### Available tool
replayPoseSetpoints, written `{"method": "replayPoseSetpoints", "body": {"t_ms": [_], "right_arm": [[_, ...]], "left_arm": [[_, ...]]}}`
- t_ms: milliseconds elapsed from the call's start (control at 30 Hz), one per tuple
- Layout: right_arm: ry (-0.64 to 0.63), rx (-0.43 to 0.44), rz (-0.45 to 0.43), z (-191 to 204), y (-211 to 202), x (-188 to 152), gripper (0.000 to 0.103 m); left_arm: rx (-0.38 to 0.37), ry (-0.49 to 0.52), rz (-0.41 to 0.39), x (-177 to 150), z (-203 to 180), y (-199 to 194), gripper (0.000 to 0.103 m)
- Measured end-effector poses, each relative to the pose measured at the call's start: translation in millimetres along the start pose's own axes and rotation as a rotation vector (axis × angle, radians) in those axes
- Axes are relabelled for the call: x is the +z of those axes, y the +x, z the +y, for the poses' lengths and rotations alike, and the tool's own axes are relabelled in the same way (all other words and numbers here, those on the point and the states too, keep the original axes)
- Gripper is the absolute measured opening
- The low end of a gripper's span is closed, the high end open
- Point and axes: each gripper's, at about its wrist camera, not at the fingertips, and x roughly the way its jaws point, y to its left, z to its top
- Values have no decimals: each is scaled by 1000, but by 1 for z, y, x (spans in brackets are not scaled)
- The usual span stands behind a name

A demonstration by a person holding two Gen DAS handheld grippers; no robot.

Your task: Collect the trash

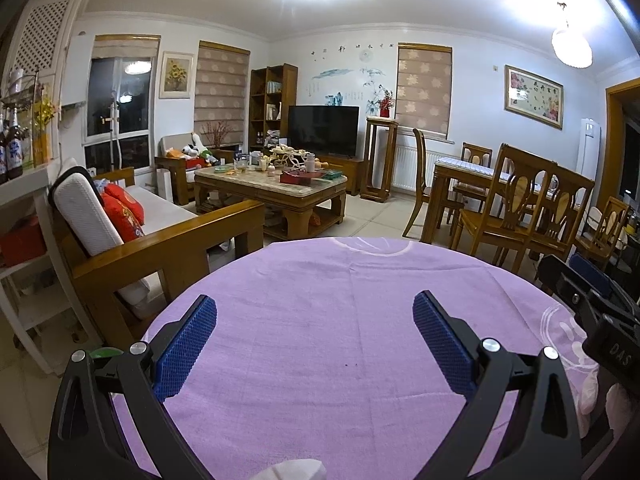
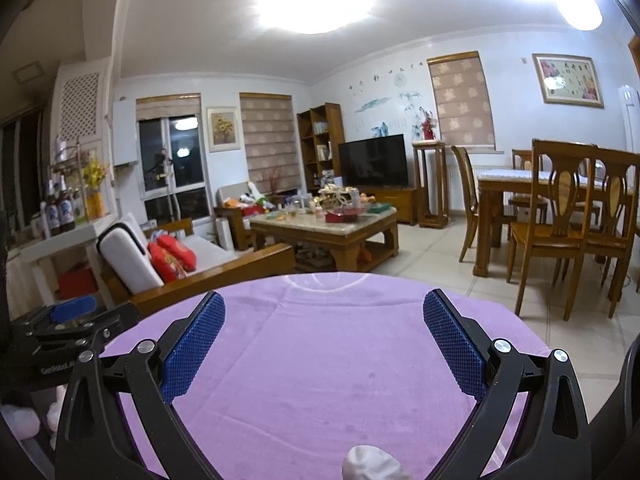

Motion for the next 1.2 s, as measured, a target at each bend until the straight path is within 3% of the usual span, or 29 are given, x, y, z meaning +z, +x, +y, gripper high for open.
{"method": "replayPoseSetpoints", "body": {"t_ms": [1200], "right_arm": [[22, -7, 0, -6, -3, 2, 98]], "left_arm": [[2, 21, -9, 10, 2, -1, 98]]}}
